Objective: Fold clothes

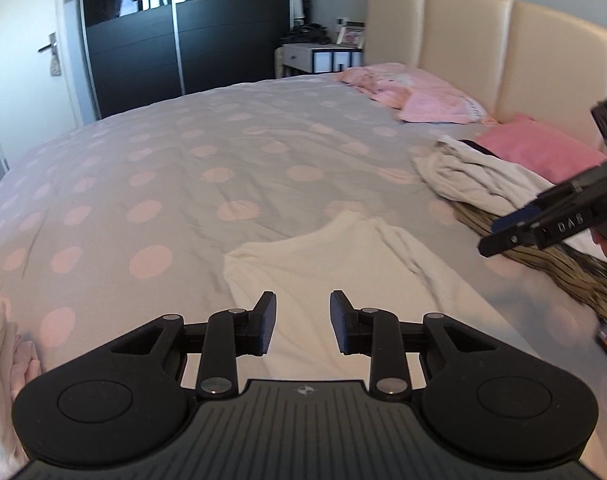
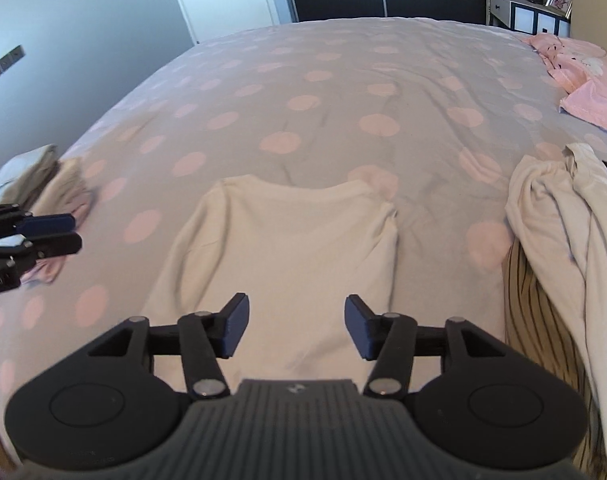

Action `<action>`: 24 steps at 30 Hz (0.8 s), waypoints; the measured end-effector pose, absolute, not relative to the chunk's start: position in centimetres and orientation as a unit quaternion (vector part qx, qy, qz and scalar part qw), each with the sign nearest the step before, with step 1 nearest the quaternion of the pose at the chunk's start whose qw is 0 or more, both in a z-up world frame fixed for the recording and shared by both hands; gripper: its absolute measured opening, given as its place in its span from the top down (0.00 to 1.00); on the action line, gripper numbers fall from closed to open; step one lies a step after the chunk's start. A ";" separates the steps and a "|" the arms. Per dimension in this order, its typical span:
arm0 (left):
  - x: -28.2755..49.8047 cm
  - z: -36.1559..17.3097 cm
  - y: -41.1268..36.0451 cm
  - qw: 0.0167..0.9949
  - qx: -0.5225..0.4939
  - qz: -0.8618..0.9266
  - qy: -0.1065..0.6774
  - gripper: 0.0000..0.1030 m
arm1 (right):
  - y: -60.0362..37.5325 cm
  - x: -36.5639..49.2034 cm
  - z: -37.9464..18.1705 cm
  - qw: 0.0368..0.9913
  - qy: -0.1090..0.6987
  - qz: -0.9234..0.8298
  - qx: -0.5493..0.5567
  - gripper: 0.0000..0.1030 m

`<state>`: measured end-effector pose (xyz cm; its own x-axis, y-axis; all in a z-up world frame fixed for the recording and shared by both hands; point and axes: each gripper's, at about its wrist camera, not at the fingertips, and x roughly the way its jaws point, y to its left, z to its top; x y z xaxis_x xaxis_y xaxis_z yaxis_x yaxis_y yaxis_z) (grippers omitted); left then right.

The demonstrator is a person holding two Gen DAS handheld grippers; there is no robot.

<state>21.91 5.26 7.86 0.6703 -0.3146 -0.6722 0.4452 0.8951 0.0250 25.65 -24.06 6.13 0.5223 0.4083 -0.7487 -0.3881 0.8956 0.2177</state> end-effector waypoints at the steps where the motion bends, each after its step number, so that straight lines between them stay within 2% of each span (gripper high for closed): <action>1: 20.5 8.4 5.0 0.908 0.097 -0.214 0.346 0.72 | -24.2 24.3 6.7 0.873 0.431 0.228 0.013 0.45; 5: 14.7 10.1 3.7 0.905 0.082 -0.260 0.325 0.70 | -25.0 19.0 8.8 0.874 0.423 0.235 0.042 0.45; 8: 10.3 11.0 1.9 0.895 0.074 -0.315 0.306 0.63 | -25.6 15.1 10.3 0.877 0.409 0.241 0.068 0.45; 13: 2.3 11.8 -1.1 0.872 0.117 -0.396 0.262 0.59 | -26.3 9.4 11.1 0.879 0.396 0.250 0.087 0.44; 18: -3.7 10.6 -2.5 0.849 0.198 -0.426 0.243 0.58 | -26.7 4.4 9.6 0.880 0.390 0.266 0.059 0.42; 24: -6.9 7.2 -1.9 0.825 0.258 -0.430 0.261 0.57 | -26.3 -0.4 5.9 0.864 0.403 0.303 -0.019 0.42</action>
